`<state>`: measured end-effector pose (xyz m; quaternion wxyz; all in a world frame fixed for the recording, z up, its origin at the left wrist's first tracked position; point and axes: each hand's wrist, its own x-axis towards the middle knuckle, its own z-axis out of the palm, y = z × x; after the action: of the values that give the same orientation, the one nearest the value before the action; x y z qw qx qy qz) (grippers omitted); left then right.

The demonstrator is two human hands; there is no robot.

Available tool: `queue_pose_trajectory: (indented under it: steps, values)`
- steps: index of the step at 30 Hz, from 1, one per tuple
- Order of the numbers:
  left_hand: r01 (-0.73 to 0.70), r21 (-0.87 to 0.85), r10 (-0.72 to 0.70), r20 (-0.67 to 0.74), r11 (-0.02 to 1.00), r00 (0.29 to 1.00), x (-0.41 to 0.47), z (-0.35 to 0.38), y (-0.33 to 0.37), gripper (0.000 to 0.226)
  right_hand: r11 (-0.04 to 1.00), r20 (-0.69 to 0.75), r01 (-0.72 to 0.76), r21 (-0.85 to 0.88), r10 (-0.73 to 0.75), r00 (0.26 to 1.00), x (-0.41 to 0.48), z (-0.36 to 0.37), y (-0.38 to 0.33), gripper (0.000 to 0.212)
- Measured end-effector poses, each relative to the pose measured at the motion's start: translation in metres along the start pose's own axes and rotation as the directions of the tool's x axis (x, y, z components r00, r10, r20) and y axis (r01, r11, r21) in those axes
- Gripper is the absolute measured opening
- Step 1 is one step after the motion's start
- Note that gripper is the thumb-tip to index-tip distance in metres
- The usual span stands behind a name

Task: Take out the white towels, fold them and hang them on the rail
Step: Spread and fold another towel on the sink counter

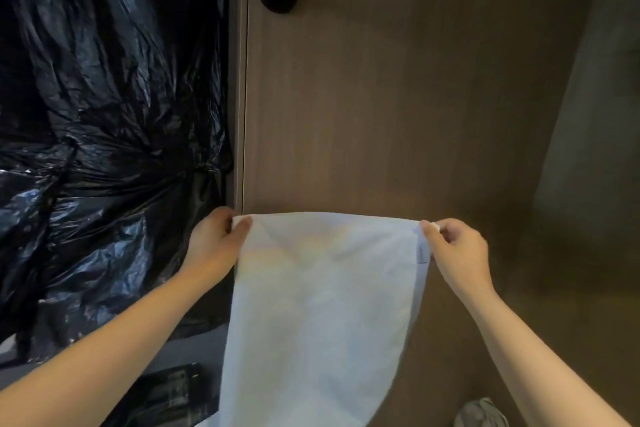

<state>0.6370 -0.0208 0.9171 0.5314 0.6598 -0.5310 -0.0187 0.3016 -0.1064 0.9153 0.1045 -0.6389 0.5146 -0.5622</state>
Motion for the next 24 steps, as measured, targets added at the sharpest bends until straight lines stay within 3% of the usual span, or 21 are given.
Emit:
queue_pose_trajectory:
  steps: [4, 13, 24]
  values:
    - [0.057, -0.184, -0.053, 0.025, 0.981, 0.998, -0.014, 0.005, 0.016, 0.019, 0.993, 0.032, 0.048, 0.105, -0.052, 0.998, -0.017, 0.003, -0.017, 0.031]
    - [0.058, -0.413, 0.011, 0.162, 0.909, 0.987, -0.04, 0.006, 0.064, 0.019, 0.915, 0.197, 0.048, 0.4, -0.137, 0.971, -0.05, 0.004, -0.084, 0.026]
    - [0.187, -0.665, 0.055, 0.325, 0.723, 0.944, -0.068, -0.002, 0.093, 0.018, 0.858, 0.271, -0.005, 0.513, -0.157, 0.95, -0.073, 0.007, -0.124, 0.016]
